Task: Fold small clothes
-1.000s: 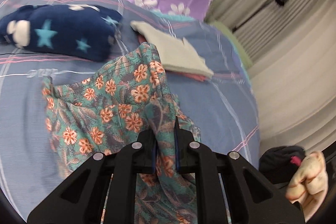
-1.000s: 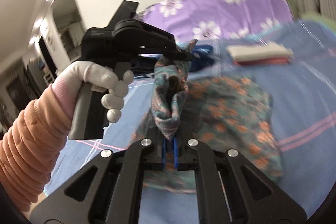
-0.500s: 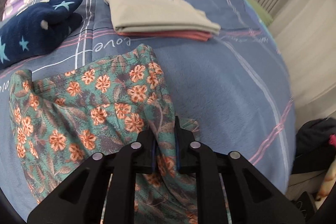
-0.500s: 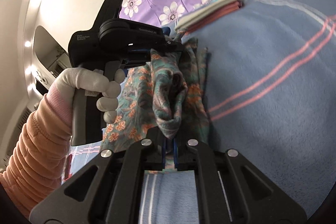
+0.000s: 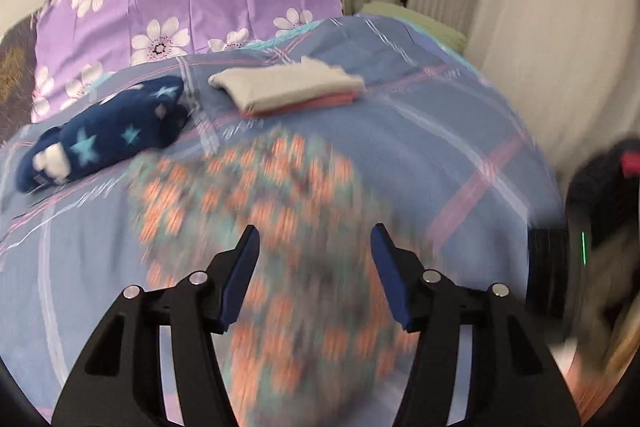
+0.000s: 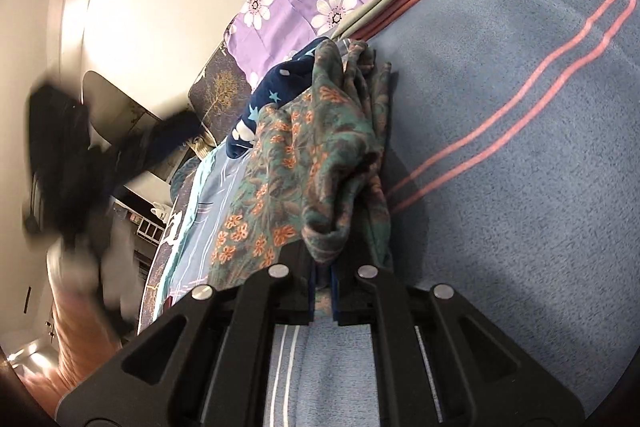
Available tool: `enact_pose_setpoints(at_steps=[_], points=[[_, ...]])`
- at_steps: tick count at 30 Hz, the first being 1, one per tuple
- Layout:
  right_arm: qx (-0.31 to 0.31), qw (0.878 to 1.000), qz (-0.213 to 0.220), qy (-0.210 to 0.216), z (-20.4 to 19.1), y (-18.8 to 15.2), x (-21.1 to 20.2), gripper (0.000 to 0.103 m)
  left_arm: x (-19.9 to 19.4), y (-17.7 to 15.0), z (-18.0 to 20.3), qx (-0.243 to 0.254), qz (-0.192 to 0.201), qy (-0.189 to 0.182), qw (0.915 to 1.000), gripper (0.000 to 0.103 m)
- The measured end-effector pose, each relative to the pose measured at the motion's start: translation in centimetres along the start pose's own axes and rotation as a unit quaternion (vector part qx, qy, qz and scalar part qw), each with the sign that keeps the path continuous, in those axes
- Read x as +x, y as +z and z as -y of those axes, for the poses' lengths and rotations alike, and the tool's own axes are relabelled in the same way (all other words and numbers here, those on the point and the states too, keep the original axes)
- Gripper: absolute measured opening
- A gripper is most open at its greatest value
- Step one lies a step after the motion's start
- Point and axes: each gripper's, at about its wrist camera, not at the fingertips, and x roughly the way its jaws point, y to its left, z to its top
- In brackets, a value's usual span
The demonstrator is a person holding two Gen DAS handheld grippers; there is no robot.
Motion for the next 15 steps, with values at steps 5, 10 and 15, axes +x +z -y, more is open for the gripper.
enact_pose_setpoints(at_steps=[5,10,15], points=[[-0.006,1.000,-0.010,-0.016,-0.5,0.0,0.5,0.005,-2.8,-8.7,-0.1,0.018,-0.035,0.038,0.9985,0.060],[-0.023,0.999,-0.008,-0.048,-1.9,0.2,0.7,0.005,-2.5,-12.7,0.4,0.065,-0.048,0.084,0.9932,0.060],[-0.024,0.999,0.000,-0.048,-3.6,0.5,0.0,0.005,-0.6,-12.0,0.4,0.086,-0.017,0.148,0.9850,0.061]])
